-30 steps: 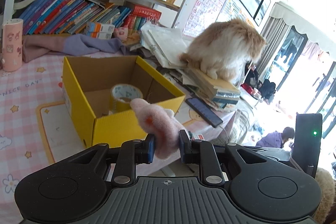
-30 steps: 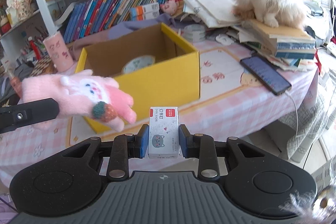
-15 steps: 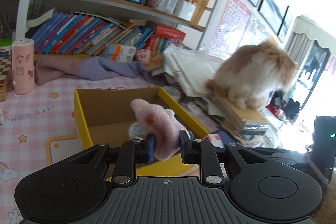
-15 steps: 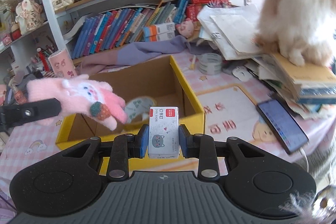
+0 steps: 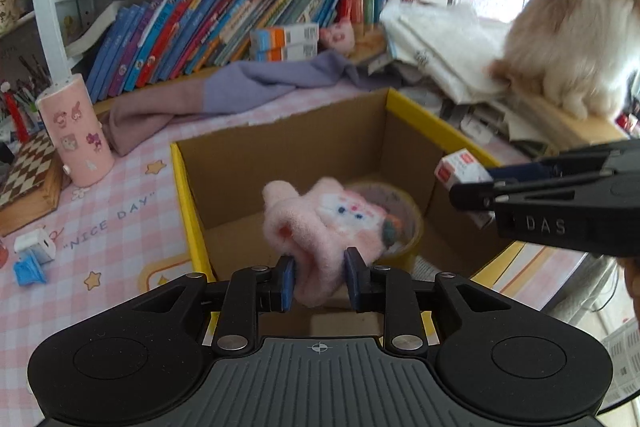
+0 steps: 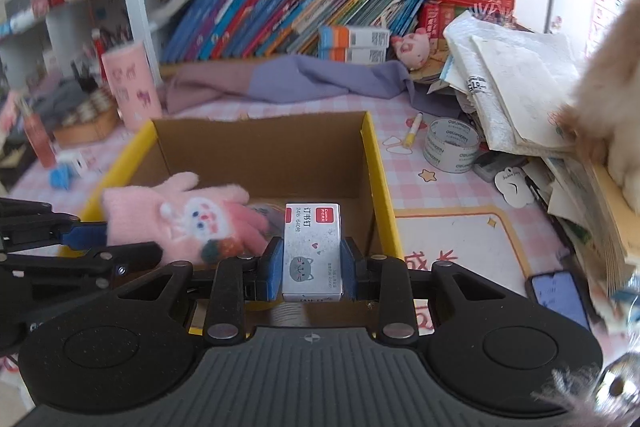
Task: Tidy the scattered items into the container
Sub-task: 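Carry the pink glove and card box over the yellow box with both grippers, then lower the glove and card box into the yellow box and open both grippers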
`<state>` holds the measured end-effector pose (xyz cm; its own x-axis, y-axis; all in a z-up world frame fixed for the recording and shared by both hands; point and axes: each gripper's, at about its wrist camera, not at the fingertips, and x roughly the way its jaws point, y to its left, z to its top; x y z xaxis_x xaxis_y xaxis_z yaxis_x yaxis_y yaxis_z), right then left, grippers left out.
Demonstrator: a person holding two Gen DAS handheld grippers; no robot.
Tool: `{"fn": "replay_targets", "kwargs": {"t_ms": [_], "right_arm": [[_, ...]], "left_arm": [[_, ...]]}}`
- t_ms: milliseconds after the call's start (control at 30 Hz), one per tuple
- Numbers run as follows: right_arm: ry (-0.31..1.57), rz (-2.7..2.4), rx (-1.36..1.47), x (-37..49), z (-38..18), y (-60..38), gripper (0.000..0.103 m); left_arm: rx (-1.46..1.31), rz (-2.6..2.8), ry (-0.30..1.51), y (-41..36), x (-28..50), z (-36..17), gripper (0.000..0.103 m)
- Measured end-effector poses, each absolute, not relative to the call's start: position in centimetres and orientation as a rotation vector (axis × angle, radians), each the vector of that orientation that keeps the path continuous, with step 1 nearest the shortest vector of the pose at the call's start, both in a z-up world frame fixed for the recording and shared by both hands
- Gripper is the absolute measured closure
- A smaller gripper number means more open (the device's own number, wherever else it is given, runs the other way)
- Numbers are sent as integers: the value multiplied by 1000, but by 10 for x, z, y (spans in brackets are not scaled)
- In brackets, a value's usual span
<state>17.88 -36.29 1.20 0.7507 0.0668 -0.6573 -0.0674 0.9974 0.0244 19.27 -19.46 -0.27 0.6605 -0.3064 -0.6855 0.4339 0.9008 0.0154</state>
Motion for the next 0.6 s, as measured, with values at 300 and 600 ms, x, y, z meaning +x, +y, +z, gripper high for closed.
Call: {"fn": "replay_targets", "kwargs": {"t_ms": [300, 600], "right_arm": [[784, 148, -188, 201, -17, -354, 75], [805, 190, -295, 223, -22, -346, 75]], "left_arm": [[185, -372, 767, -197, 195, -13, 73], [169, -343, 714, -198, 188, -4, 37]]}}
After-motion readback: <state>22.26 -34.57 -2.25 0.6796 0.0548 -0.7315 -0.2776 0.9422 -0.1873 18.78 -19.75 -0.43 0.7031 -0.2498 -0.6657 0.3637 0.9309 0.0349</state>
